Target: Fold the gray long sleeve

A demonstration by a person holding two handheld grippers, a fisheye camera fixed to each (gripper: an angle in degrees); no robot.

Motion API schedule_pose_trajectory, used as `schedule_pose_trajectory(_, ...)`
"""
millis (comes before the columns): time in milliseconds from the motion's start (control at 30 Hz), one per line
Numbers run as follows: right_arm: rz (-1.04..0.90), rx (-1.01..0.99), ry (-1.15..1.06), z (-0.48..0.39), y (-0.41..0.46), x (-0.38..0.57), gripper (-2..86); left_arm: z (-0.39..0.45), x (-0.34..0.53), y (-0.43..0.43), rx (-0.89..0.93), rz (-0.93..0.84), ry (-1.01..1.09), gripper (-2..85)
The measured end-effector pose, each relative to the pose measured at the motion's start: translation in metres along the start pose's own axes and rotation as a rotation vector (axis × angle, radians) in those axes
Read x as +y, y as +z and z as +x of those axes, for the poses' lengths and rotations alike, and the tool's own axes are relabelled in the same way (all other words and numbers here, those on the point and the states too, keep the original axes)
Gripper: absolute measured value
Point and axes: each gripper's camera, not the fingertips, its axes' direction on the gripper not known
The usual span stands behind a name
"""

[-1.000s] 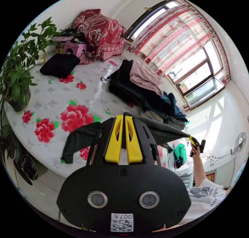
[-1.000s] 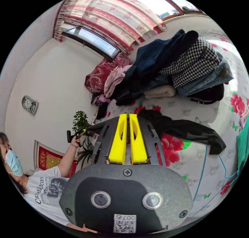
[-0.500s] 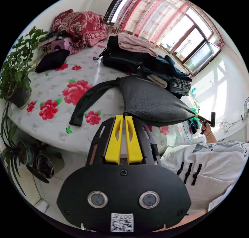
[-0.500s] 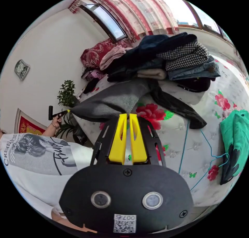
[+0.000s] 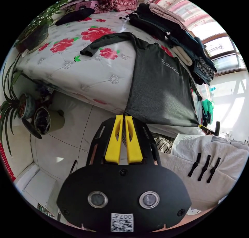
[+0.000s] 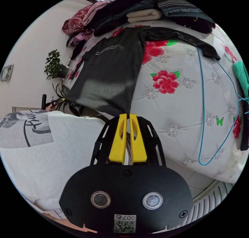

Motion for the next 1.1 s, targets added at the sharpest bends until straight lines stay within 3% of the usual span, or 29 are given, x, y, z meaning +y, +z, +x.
schedule_pose_trajectory(233, -0.074, 0.069, 0.132, -0.006, 0.025, 0.0, 2.4, -0.02, 0.02, 0.024, -0.018, -0.053, -0.106, 0.2)
schedule_pose_trajectory(367, 0.016, 0.173, 0.153, -0.037, 0.006, -0.011, 4.5, -0.048, 0.004, 0.01, 0.039, 0.013, -0.154, 4.0)
schedule_pose_trajectory(600, 0.011, 0.284, -0.026, -0.146, 0.043, -0.108, 5.5, -0.07, -0.116, -0.032, 0.003, 0.169, -0.096, 8.5)
schedule_pose_trajectory(833, -0.062, 0.254, 0.011, -0.211, 0.107, -0.176, 5.6, -0.099, -0.238, -0.032, -0.08, 0.173, -0.065, 10.4)
schedule_pose_trajectory(967, -0.046, 0.402, -0.013, -0.243, 0.123, -0.183, 5.3, -0.11, -0.292, -0.016, -0.165, 0.11, -0.043, 11.8)
schedule_pose_trajectory(1100, -0.03, 0.397, 0.058, -0.254, 0.123, -0.191, 5.3, -0.104, -0.32, -0.011, -0.218, 0.1, 0.014, 5.0)
